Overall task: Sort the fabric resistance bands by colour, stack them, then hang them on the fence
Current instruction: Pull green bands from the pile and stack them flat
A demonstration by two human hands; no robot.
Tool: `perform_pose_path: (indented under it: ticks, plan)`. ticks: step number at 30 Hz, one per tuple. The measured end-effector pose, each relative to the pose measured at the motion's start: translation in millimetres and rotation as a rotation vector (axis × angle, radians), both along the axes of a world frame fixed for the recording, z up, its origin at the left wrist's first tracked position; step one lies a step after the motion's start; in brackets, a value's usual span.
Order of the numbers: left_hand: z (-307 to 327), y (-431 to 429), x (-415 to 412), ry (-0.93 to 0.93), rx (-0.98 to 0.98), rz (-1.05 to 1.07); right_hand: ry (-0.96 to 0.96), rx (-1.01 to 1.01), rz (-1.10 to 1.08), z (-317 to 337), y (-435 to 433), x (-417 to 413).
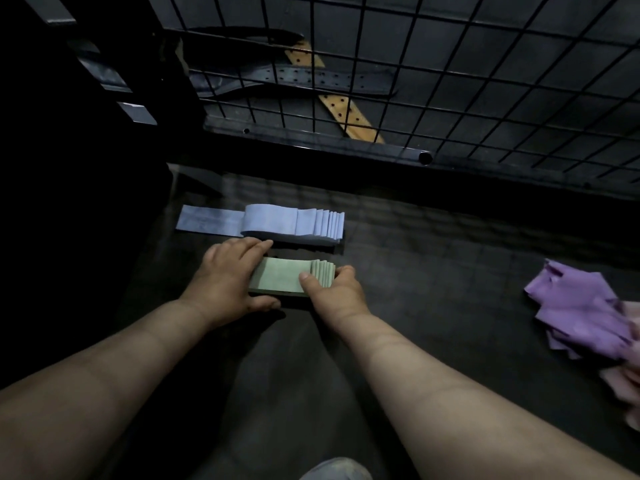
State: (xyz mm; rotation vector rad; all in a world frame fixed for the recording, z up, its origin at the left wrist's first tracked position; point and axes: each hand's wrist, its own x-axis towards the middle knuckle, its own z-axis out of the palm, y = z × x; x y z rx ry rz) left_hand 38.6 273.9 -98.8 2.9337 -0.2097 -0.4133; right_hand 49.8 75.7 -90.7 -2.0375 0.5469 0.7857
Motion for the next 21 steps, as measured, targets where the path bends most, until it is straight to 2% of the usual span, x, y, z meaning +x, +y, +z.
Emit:
perform_pose_path:
  ticks: [5, 10, 16, 21]
  plan:
    - [14, -19, 4, -0.046, -0.038, -0.087, 0.012, -0.006, 0.001, 12, -2, -3]
    - [28, -57, 12, -0.118, -0.185, -0.146, 0.042, -0.06, -0.045, 27, -22, -11]
    - [32, -115, 3, -0.186, -0.21, -0.344, 0.07, -0.1, -0.213, 30, -86, -36]
    - [31, -162, -13, -0.159, -0.256, -0.374, 0.093, -0.235, -0.195, 31, -153, -75]
